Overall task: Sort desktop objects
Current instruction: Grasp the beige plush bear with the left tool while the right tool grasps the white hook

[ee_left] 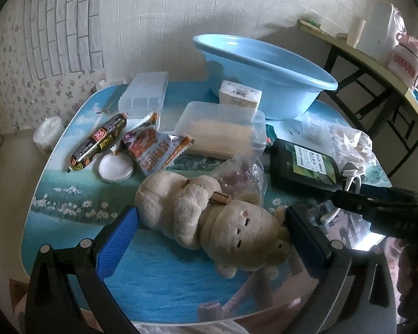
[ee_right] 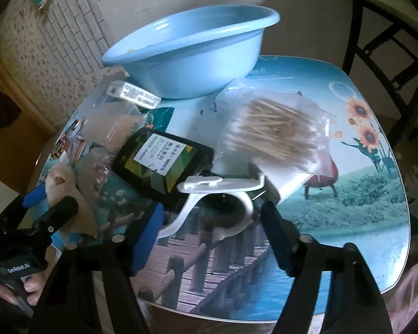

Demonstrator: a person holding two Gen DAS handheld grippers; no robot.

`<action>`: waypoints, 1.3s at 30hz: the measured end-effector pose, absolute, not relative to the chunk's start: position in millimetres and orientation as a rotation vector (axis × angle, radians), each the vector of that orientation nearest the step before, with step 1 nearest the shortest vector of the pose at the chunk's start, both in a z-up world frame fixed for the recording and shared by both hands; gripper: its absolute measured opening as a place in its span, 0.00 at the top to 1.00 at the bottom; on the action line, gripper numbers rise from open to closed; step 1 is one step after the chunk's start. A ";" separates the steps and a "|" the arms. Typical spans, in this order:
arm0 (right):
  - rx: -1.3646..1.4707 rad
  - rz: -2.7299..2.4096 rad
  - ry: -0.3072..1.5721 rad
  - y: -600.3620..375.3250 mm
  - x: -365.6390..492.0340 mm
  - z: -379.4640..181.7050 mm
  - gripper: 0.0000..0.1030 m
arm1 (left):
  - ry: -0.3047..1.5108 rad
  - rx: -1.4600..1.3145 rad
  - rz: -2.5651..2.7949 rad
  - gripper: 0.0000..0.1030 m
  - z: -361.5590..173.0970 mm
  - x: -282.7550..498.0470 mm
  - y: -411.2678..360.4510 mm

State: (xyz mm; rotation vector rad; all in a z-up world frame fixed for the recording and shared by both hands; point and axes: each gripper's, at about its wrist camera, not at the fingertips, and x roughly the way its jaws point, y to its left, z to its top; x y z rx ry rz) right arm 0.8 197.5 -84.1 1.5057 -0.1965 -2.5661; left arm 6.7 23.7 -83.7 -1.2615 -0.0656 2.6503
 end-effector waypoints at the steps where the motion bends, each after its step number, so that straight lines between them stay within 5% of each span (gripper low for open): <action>1: 1.499 -2.571 -0.177 195.7 1.8 -83.6 0.48 | -0.066 -1.266 2.648 0.00 -83.1 6.5 23.5; 8: 1.482 -2.574 -0.192 202.8 6.7 -79.9 0.55 | -0.158 -1.315 2.597 0.00 -80.2 8.3 10.5; 26: 1.472 -2.576 -0.182 214.6 14.5 -74.0 0.56 | -0.025 -1.329 2.558 0.00 -95.5 5.6 28.8; 28: 1.469 -2.573 -0.182 215.2 15.6 -75.5 0.56 | -0.065 -1.285 2.575 0.08 -91.1 6.3 24.4; 32: 1.475 -2.569 -0.190 217.0 16.9 -75.7 0.57 | -0.096 -1.277 2.511 0.46 -88.0 7.6 25.2; 39: 1.456 -2.574 -0.198 220.7 19.1 -72.0 0.57 | -0.062 -1.242 2.523 0.50 -83.0 10.8 30.1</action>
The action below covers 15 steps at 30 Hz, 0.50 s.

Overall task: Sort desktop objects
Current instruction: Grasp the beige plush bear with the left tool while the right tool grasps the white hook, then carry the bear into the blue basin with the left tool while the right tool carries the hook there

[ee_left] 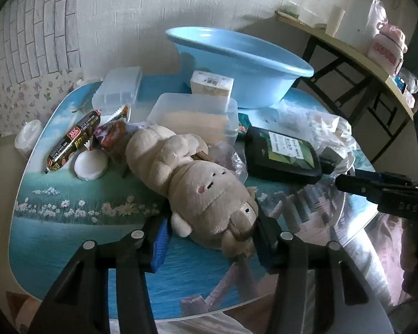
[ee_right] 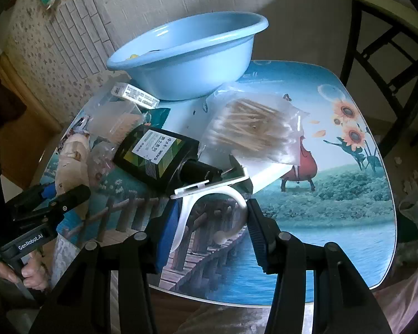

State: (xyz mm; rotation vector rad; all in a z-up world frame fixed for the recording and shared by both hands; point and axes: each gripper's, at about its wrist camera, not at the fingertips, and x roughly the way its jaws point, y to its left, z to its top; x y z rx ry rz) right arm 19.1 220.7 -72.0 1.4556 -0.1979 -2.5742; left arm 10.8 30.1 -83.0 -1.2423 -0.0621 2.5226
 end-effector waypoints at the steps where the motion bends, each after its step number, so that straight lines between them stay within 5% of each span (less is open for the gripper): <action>1: 1.455 -2.575 -0.202 221.8 19.7 -71.9 0.57 | -0.062 -1.232 2.529 0.51 -81.0 11.9 30.2; 15: 1.384 -2.580 -0.207 218.0 20.2 -59.0 0.57 | -0.100 -1.114 2.652 0.50 -41.4 18.5 18.8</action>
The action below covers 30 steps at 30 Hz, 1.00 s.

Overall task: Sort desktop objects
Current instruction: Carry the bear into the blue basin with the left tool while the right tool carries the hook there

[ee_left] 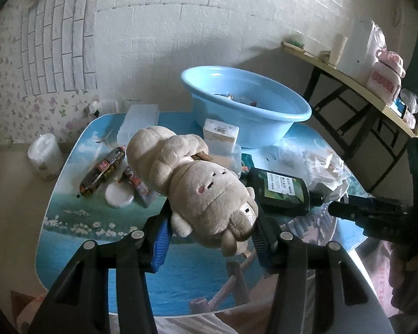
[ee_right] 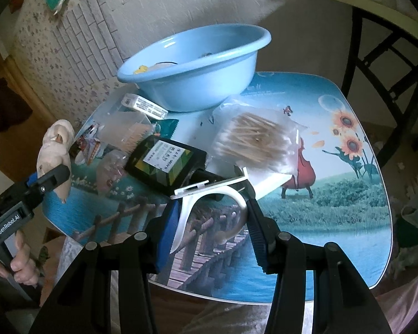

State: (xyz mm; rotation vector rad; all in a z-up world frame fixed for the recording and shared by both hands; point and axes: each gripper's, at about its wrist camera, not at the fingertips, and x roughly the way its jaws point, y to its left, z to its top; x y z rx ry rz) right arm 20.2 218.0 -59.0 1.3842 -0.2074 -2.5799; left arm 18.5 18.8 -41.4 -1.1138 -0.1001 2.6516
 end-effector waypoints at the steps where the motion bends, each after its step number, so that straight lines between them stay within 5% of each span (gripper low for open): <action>1: 1.380 -2.580 -0.209 217.8 19.8 -57.9 0.57 | -0.100 -1.117 2.651 0.50 -40.5 17.6 19.7; 30: 1.124 -2.645 -0.140 221.6 -70.0 17.2 0.57 | -0.038 -0.960 2.571 0.49 12.9 -102.9 88.6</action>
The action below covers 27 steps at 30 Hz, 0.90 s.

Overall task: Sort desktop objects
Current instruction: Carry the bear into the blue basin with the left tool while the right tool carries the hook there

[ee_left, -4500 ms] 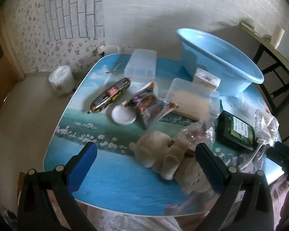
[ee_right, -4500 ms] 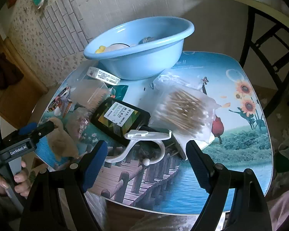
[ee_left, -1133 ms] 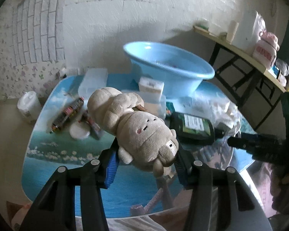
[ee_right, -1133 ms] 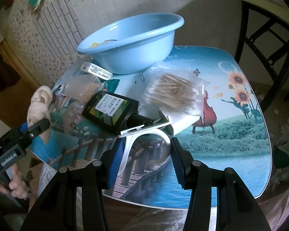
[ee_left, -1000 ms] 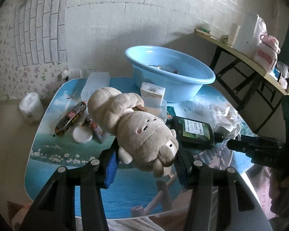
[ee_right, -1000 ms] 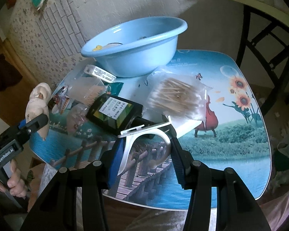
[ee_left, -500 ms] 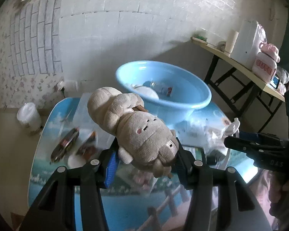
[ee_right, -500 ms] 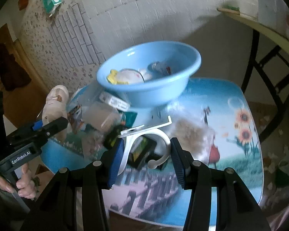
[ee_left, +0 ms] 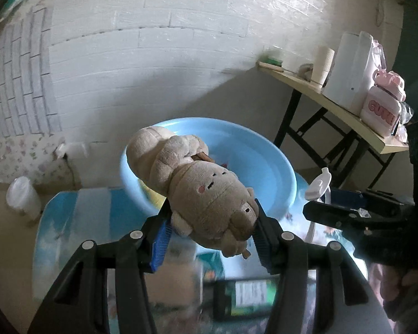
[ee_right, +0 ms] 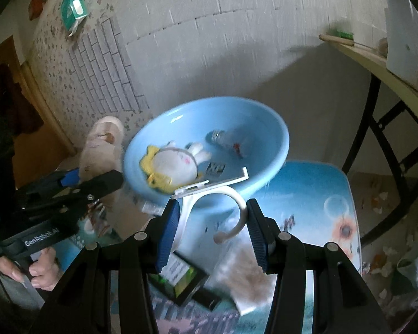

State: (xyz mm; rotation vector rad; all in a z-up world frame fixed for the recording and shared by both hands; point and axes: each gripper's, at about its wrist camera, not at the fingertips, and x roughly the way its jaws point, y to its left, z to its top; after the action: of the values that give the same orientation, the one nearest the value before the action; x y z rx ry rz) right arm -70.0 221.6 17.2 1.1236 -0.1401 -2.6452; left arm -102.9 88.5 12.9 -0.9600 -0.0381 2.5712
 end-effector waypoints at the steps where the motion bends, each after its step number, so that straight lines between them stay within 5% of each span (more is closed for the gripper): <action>1: 1.121 -2.651 -0.136 222.7 -75.7 18.5 0.57 | -0.033 -0.962 2.565 0.48 11.8 -107.9 92.3; 12: 1.143 -2.660 -0.132 228.9 -109.0 15.7 0.57 | -0.004 -0.934 2.565 0.27 6.9 -135.0 101.3; 22: 1.169 -2.610 -0.115 205.0 -127.9 1.2 0.58 | -0.047 -1.013 2.676 0.18 -4.8 -119.4 48.2; 24: 1.166 -2.617 -0.087 199.8 -131.5 -1.8 0.70 | -0.074 -1.042 2.699 0.18 -9.0 -116.0 35.2; 27: 1.188 -2.619 -0.087 195.6 -137.9 -6.8 0.71 | -0.101 -1.082 2.728 0.18 -16.2 -110.1 17.6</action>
State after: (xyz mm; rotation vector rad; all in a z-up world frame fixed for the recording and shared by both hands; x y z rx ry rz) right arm -137.9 195.6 -6.8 1.1879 -0.0873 -2.6189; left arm -110.1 17.6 -16.2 -1.0824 -0.1011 2.7283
